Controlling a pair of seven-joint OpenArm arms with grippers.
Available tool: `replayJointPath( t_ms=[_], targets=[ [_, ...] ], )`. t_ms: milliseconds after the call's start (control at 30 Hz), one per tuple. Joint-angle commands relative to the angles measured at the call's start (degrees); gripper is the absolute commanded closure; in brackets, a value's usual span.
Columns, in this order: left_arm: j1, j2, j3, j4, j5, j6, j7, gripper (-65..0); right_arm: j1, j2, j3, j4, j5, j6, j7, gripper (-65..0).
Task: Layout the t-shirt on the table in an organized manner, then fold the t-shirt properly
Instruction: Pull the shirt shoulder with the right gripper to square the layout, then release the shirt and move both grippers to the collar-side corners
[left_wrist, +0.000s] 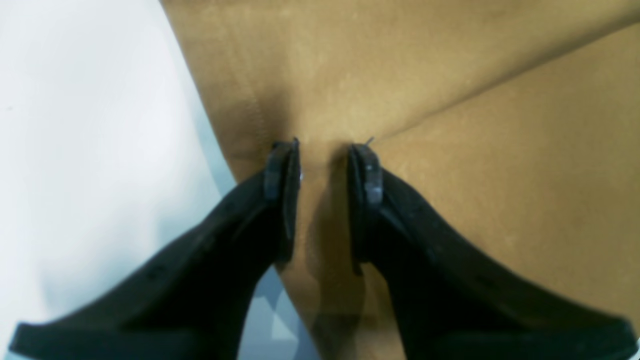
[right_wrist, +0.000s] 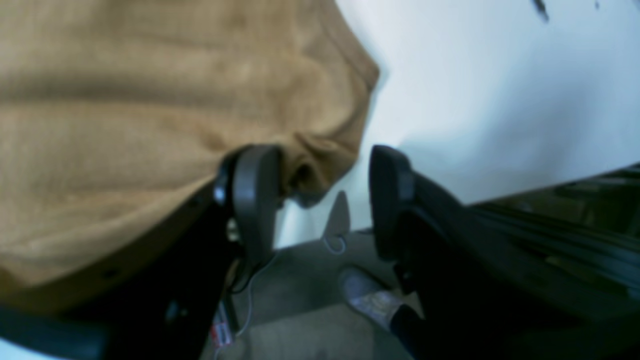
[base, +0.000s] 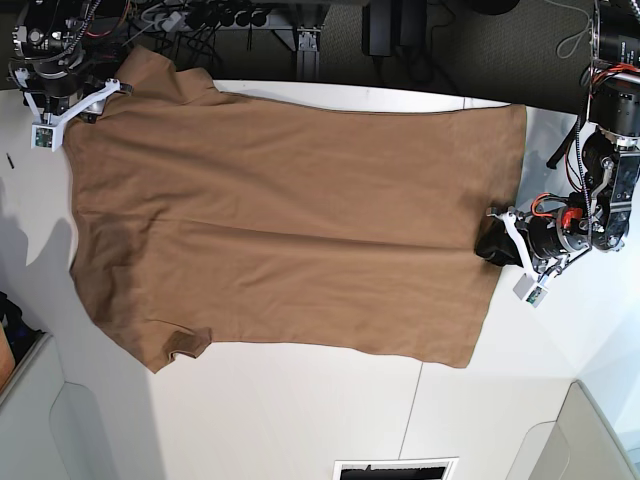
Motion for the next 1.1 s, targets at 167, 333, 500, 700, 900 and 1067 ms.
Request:
replayJointPath(
  t_ms=[167,333,500,700,900,1067],
  targets=[
    [-0.79,-0.96,-0.26,0.33,2.64,0.20,1.14,-20.0,1.11,0.50,0.39,5.35,0.26,-0.26,3.78,-29.5],
    [-0.81,-0.94,-0.26,0.33,2.60,0.20,0.70,-20.0,7.10,0.50,0.37,2.95,3.69,0.52,4.61,-8.2],
    [-0.90,-0.92,-0.26,0.33,2.60,0.22,0.70,-20.0,14.27,0.57,0.37,-8.66,5.60,7.30,5.66,0.0],
    [-0.79,-0.81,-0.26,-0.70,2.62,0.26,0.74,-20.0,20.52,0.66,0.39,-21.11,6.86,9.46,8.20,0.0],
    [-1.44,1.27,-0.26,-4.90,5.42,1.14,-1.33,-20.0,28.44,0.68,0.39,-29.00,6.60,9.62,8.87,0.0],
    [-3.67,3.56,-0.26,-8.46,8.66,2.58,-2.71,-20.0,35.12,1.01,0.37,-35.98,5.79,9.84,9.31,0.0]
  ],
)
